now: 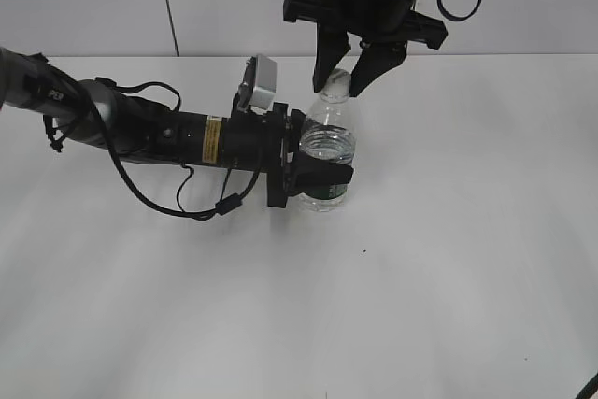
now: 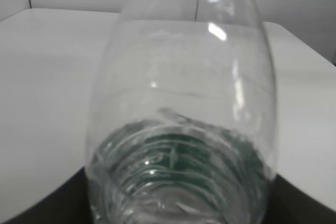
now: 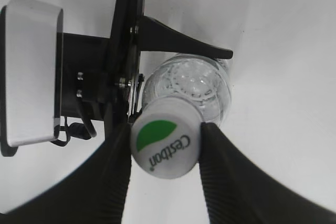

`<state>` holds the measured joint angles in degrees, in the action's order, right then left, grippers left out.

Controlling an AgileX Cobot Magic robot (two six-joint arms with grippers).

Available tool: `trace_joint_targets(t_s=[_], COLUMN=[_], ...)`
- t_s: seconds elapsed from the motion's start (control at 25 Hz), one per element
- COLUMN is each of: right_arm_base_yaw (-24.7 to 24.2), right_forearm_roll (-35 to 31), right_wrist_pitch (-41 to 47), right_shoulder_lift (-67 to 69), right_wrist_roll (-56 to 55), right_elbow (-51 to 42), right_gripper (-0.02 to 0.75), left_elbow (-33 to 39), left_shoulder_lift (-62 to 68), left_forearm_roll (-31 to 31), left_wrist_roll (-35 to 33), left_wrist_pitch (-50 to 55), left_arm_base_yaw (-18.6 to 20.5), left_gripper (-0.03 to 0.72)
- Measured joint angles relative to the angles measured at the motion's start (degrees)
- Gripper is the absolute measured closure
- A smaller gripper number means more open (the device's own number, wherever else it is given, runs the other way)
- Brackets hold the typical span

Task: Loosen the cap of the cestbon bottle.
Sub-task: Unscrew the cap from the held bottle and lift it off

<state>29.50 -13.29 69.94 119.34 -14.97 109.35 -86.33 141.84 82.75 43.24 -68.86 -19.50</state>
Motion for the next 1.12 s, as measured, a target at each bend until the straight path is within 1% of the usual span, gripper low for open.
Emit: trace_joint_targets(t_s=[0.12,0.24,0.36,0.6,0.76,0.88,1.12], right_arm_base_yaw=[0.0,0.0,0.0,0.0,0.0,0.0,-0.05], right_forearm_roll=[0.0,0.0,0.0,-0.11,-0.35,-0.41,-0.41], right_wrist_pitch=[0.0,-0.06,-0.05,-0.05,-0.05,-0.05,-0.05], right_shoulder_lift=[0.0,0.0,0.0,0.0,0.0,0.0,0.0], right_wrist_roll=[1.09,5.74,15.84,40.83,53.39,60.09,68.62], right_elbow=[0.0,0.0,0.0,0.0,0.0,0.0,0.0], right_gripper=[0.433,0.433,0.433,0.433,0.433,0.433,0.433], left_elbow=[0.0,0.0,0.0,0.0,0.0,0.0,0.0], left_shoulder_lift=[0.0,0.0,0.0,0.0,-0.05,-0.05,-0.1], left_forearm_roll=[0.0,0.0,0.06,0.52,0.65,0.65,0.8], left_wrist_roll=[0.0,0.0,0.0,-0.25,-0.26,-0.32,-0.37], left_wrist_pitch=[0.0,0.0,0.0,0.0,0.0,0.0,0.0], left_arm_base_yaw=[0.0,0.0,0.0,0.0,0.0,0.0,0.0], left_gripper=[0.279,0.279,0.279,0.279,0.279,0.279,0.279])
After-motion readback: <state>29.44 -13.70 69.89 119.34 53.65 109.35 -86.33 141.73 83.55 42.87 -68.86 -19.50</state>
